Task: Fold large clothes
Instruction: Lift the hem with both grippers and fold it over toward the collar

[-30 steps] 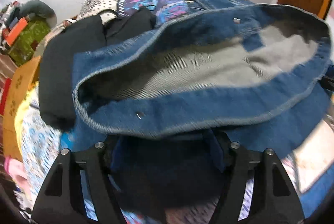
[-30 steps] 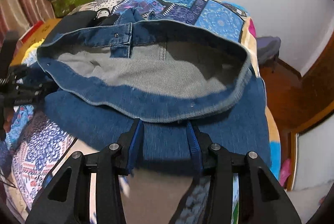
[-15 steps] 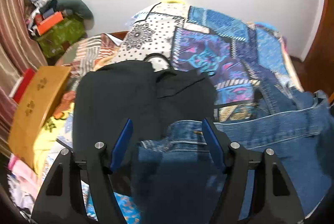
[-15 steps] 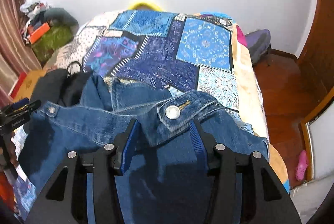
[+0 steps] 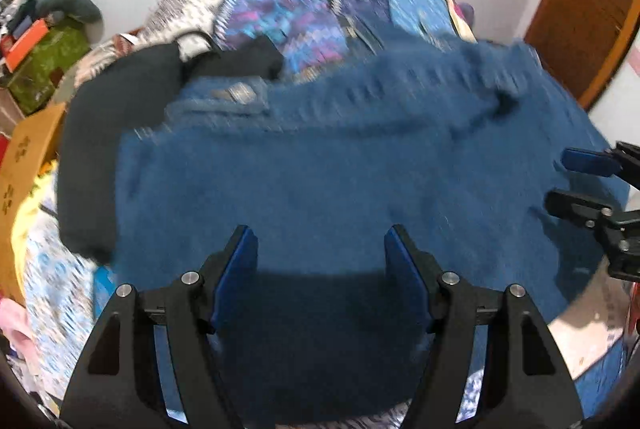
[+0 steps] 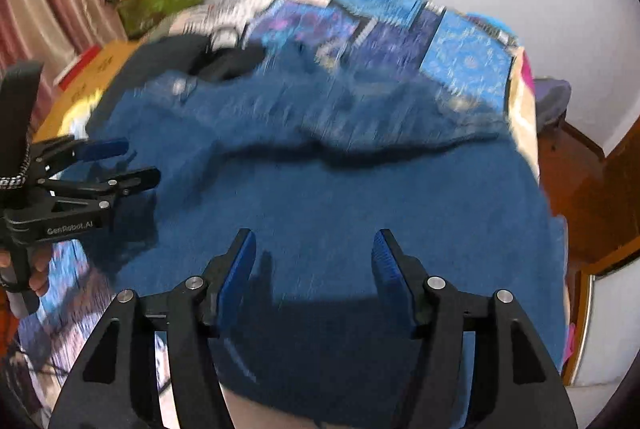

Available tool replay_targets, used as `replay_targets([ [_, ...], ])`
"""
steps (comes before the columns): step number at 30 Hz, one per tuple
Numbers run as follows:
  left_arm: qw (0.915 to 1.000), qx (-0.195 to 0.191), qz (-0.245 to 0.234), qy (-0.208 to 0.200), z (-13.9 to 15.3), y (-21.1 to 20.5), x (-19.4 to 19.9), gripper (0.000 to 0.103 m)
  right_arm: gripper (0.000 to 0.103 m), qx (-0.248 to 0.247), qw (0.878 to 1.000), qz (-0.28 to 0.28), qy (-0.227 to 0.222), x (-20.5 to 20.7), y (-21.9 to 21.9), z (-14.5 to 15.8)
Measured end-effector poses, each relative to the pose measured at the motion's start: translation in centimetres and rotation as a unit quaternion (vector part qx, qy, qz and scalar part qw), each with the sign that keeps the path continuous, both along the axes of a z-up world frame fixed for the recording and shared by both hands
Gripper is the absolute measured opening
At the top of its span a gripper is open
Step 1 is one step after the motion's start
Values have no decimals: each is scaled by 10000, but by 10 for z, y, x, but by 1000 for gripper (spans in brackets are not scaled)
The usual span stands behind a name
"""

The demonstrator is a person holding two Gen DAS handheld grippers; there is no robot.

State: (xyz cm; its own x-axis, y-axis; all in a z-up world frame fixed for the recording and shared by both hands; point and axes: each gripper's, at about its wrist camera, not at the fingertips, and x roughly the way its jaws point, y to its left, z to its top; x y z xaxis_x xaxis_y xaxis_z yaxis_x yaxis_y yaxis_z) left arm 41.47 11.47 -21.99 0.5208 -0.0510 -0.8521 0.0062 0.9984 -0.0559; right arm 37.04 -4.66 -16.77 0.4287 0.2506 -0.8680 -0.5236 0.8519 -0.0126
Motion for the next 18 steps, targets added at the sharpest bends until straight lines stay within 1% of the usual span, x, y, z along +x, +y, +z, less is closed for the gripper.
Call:
replay_targets([
  [2,10000,60,56,10,-9,-4,-10,68,57,-176,9997,-1,143,-4,-3,-11],
  [6,9996,208,166,-66,-11,-5,-29,69,57,-262,9996,-135,-30,-15,-19,-11],
  [9,9995,133,294,-69,-12,3,-40,70,57,-200,9994,-254,-80,-21,-33,-4],
  [11,9991,6,422,-90,-11,12,-49,71,57,-134,9991,-396,-95,-26,-43,1],
  [15,9973,0,730,-101,-7,30,-63,71,58,50,9977,-653,-154,-33,-64,8],
  [18,9956,-112,924,-91,-3,47,-71,71,58,276,9962,-817,-91,-39,-80,14],
])
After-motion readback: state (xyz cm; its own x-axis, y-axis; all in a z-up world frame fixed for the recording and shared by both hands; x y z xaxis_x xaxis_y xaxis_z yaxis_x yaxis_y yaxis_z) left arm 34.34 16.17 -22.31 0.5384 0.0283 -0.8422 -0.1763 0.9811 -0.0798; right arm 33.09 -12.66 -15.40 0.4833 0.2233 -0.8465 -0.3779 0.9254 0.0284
